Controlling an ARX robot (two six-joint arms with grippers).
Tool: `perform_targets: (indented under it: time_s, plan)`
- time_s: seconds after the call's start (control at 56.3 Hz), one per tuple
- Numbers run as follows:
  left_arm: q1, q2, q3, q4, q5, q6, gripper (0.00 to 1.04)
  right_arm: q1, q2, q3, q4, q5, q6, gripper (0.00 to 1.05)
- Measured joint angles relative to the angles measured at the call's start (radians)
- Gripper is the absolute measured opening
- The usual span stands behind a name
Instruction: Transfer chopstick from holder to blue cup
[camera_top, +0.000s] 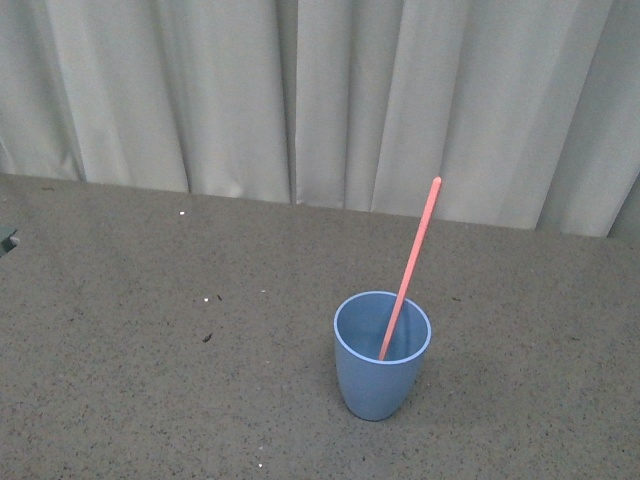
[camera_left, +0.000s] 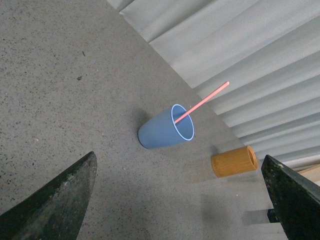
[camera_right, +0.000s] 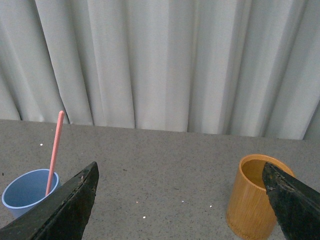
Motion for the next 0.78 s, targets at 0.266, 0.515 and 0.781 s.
perform_targets:
  time_s: [0.266,0.515,0.781]
  plan:
    - [0.0,0.0,0.0,0.0,0.0,0.0,0.98,0.0,0.0,0.0,0.0,0.0,0.0,0.95]
    - [0.0,0.0,0.0,0.0,0.0,0.0,0.98,0.0,0.0,0.0,0.0,0.0,0.0,0.95]
    - [0.0,0.0,0.0,0.0,0.0,0.0,0.98,0.0,0.0,0.0,0.0,0.0,0.0,0.95]
